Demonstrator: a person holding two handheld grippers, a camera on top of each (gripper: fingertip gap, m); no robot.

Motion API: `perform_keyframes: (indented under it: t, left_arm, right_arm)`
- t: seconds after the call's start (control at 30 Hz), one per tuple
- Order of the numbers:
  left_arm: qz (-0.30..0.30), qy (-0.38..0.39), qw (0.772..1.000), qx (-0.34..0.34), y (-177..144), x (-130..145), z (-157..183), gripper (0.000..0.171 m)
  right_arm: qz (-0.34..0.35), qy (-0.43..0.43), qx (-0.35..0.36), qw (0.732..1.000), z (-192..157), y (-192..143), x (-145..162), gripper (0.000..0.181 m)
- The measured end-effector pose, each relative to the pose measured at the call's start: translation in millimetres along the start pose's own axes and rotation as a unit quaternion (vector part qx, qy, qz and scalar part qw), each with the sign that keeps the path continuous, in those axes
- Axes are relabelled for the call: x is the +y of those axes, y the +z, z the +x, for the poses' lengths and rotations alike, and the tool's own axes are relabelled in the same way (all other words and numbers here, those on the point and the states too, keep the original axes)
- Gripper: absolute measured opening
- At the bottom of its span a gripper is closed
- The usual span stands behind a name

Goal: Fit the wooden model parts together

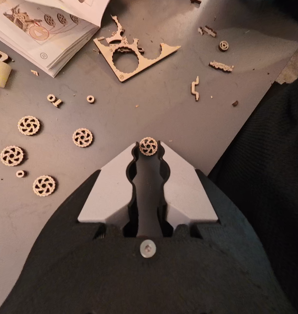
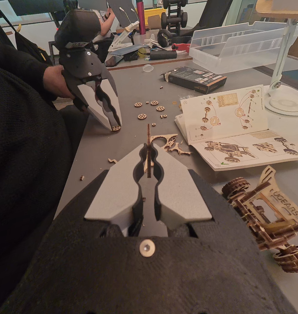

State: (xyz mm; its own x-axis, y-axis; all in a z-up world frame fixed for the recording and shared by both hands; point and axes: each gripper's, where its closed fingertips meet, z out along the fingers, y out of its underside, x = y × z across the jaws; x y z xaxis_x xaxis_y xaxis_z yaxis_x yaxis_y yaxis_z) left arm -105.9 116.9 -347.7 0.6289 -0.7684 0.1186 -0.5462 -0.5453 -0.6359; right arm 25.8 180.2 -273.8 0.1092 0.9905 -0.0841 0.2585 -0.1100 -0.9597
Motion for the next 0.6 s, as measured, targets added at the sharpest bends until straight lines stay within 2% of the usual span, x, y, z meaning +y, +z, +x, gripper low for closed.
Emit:
perform_keyframes:
  t: [0.17,0.33,0.47,0.6]
  left_arm:
    - [0.073,-0.043,0.996,0.026,-3.0,-29.3,-3.7,0.018]
    - [0.156,-0.096,0.980,0.073,-9.3,-61.0,-4.7,0.018]
    - [0.203,-0.125,0.965,0.109,-14.8,-80.3,-2.7,0.018]
    - [0.253,-0.168,0.940,0.157,-22.7,-101.7,-3.7,0.018]
  right_arm:
    - [0.005,-0.005,0.000,1.000,-1.3,1.0,-2.2,0.001]
    - [0.005,-0.015,-0.007,1.000,-6.8,6.3,-5.1,0.001]
    - [0.013,-0.014,-0.009,1.000,-6.9,8.3,-11.0,0.001]
    - [0.027,-0.013,-0.008,1.000,-6.5,9.1,-21.7,0.001]
